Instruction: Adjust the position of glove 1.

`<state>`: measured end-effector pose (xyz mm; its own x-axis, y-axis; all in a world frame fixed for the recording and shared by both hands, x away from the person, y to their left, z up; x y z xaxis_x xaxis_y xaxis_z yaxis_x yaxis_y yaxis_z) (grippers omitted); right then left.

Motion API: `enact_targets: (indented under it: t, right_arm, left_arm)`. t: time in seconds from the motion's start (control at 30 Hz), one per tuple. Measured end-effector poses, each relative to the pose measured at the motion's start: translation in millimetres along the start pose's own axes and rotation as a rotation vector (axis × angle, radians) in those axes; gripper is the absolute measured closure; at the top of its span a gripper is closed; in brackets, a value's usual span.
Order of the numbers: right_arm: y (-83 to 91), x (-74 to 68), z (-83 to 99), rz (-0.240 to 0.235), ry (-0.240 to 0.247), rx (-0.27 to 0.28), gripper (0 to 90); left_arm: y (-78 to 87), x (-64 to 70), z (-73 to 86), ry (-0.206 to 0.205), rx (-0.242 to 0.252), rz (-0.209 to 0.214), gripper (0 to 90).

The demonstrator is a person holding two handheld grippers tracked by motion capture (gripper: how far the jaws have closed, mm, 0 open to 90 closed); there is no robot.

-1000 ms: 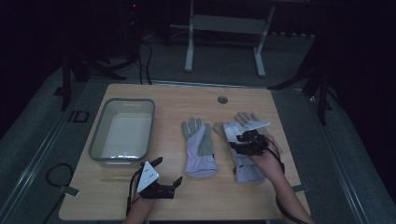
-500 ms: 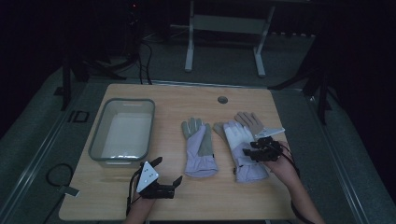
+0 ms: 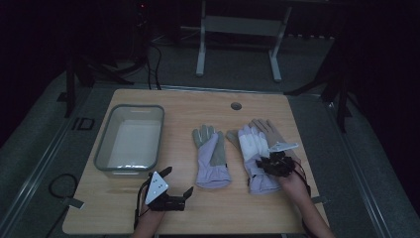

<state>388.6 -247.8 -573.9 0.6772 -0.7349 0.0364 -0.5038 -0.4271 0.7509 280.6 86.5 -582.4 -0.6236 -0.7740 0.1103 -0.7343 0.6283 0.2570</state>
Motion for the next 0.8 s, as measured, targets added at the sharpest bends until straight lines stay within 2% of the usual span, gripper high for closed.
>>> enact_targets:
  t: [0.1, 0.17, 0.37, 0.43, 0.6, 0.63, 0.67, 0.8]
  right_arm:
    - [8.3, -2.5, -2.9, 0.022, -0.029, 0.011, 79.1]
    - [15.3, -2.6, -4.7, 0.019, -0.045, 0.021, 79.6]
    - [45.8, 4.6, -14.8, -0.002, -0.117, 0.081, 79.6]
    - [56.8, 7.5, -22.7, 0.016, -0.127, 0.104, 79.5]
    - [73.3, 5.4, -46.5, 0.029, -0.119, 0.123, 79.5]
    - [73.3, 5.4, -46.5, 0.029, -0.119, 0.123, 79.5]
    - [77.8, 1.6, -59.6, 0.032, -0.118, 0.127, 79.5]
    - [81.0, -7.7, -74.8, 0.022, -0.108, 0.148, 79.5]
  left_arm:
    - [0.0, 0.1, 0.0, -0.001, 0.000, 0.000, 0.0]
    - [0.0, 0.0, 0.0, -0.001, 0.000, 0.000, 0.0]
    - [-0.1, 0.1, 0.0, -0.002, 0.000, -0.002, 0.0]
    - [-0.2, 0.2, 0.0, -0.001, 0.000, -0.002, 0.0]
    - [0.3, 0.3, -0.1, -0.003, 0.003, -0.002, 0.0]
    - [0.3, 0.3, -0.1, -0.003, 0.003, -0.002, 0.0]
    - [0.2, 0.1, -0.1, 0.000, 0.003, -0.003, 0.0]
    - [0.3, 0.0, -0.1, 0.000, 0.003, -0.002, 0.0]
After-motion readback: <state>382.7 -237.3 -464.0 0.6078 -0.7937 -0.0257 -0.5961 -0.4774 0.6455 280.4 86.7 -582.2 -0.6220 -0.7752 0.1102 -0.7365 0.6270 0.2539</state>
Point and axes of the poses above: each handheld gripper's, and its own axes: y roughly backward along the jaws, z roughly out of its underside, x roughly to its right, the point moved 6 cm from there along -y, roughly forward along the jaws, and after that the axes turned 4 degrees about y, right-handed, at the moved point
